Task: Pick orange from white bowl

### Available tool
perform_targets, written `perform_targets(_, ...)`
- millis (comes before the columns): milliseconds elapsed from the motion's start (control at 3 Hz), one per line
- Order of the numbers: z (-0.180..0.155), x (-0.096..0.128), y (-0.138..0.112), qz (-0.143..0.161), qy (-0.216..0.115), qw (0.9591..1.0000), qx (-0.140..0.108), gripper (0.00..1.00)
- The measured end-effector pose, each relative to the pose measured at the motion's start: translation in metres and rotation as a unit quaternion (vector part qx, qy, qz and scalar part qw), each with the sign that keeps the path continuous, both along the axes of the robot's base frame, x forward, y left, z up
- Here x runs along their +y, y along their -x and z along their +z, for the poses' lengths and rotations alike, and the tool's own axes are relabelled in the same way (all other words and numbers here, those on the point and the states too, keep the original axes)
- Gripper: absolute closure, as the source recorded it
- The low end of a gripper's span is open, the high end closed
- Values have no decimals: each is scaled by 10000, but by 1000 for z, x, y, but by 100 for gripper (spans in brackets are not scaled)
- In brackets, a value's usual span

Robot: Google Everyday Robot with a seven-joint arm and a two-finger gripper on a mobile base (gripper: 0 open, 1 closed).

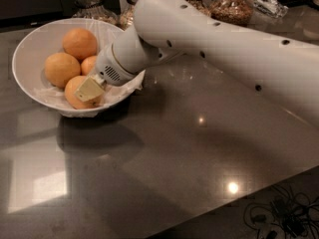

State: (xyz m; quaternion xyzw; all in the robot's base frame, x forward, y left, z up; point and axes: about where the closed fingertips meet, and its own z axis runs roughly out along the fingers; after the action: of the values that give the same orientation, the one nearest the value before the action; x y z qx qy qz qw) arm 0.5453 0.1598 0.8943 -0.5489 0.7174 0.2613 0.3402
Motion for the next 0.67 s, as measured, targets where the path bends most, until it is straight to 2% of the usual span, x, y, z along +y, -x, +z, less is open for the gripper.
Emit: perform_targets(667,39,-16,6,130,-495,9983,-279,100)
